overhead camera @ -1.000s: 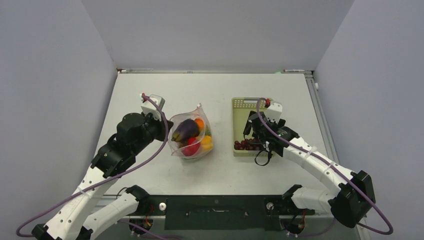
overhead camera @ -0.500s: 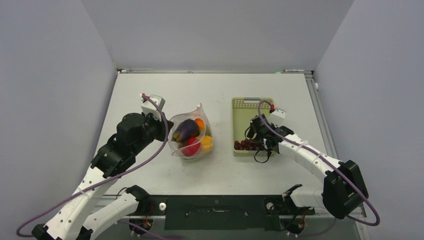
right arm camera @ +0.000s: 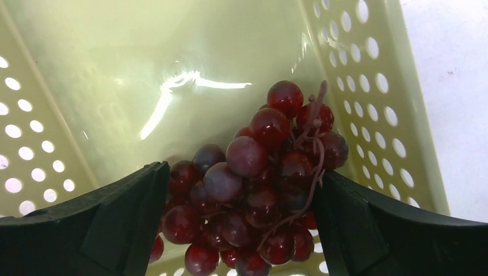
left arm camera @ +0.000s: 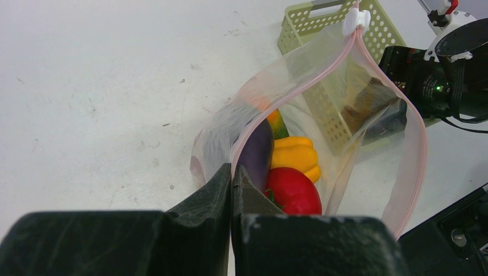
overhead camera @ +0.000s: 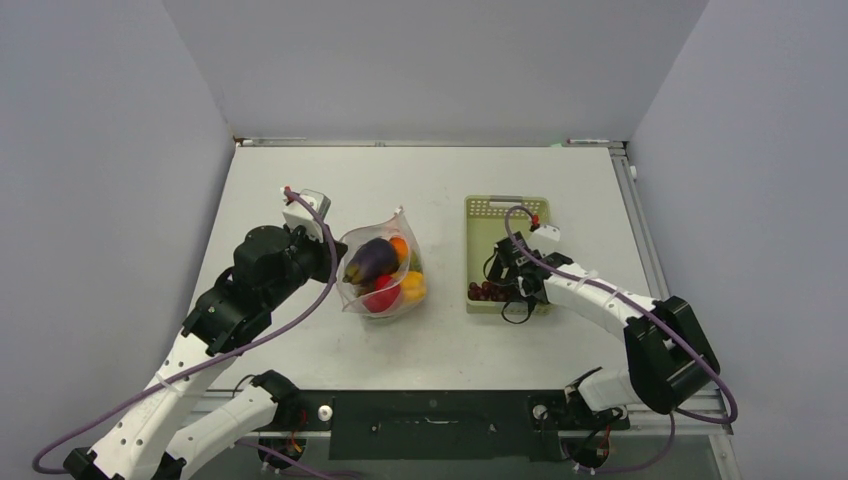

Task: Place the food in the zip-top bag and seal the zipper
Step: Pick up the fake fruit from the bin.

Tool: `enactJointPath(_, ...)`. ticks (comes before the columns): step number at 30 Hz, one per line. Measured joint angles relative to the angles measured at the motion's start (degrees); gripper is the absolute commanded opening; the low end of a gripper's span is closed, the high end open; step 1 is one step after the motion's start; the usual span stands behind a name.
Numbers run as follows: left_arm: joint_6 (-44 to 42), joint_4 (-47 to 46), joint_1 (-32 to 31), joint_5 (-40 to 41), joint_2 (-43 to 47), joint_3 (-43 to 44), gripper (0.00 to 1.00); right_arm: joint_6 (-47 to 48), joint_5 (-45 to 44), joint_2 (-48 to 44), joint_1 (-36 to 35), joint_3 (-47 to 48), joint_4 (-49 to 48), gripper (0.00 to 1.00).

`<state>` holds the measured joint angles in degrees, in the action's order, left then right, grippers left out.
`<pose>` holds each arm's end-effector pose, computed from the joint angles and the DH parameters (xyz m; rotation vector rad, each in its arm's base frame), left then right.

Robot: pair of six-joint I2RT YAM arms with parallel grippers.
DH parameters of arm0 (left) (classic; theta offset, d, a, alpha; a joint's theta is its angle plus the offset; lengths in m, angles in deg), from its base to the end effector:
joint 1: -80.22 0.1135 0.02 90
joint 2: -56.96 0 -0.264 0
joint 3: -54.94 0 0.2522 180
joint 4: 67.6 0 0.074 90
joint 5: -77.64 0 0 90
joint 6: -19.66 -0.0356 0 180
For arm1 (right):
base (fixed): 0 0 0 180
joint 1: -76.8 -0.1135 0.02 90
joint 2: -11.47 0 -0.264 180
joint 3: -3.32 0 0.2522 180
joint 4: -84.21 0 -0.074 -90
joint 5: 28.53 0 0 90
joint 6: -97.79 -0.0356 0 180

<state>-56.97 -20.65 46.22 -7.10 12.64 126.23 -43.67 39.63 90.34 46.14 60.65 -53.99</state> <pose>0.1334 -0.0861 0.3749 0.2867 1.9247 -0.4655 0.2232 0.1169 0.1843 0.5742 2.4838 0.0259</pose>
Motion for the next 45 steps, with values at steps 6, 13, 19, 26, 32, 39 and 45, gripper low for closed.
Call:
enactJointPath(6,0.0,0.0,0.0,0.0,0.0,0.0,0.0,0.2,1.0,1.0,0.3,-0.7,-2.0,0.68)
enactJointPath(13,0.0,0.0,0.0,0.0,0.0,0.0,0.0,0.8,2.1,1.3,0.3,-0.7,-4.2,0.26)
enactJointPath(19,0.0,0.0,0.0,0.0,0.0,0.0,0.0,1.5,3.0,1.3,0.7,0.2,-5.2,0.1)
enactJointPath(26,0.0,0.0,0.0,0.0,0.1,-0.1,0.0,3.0,3.3,0.0,0.7,2.8,-5.1,0.05)
enactJointPath(32,0.0,0.0,0.0,0.0,0.1,-0.1,0.0,5.1,2.8,-4.9,0.7,6.6,-5.0,0.05)
enactJointPath(39,0.0,0.0,0.0,0.0,0.1,-0.1,0.0,8.1,1.2,-8.3,0.7,10.1,-5.2,0.05)
enactJointPath(45,0.0,0.0,0.1,0.0,0.0,-0.1,0.0,11.5,0.5,-10.4,-0.2,12.6,-4.7,0.05)
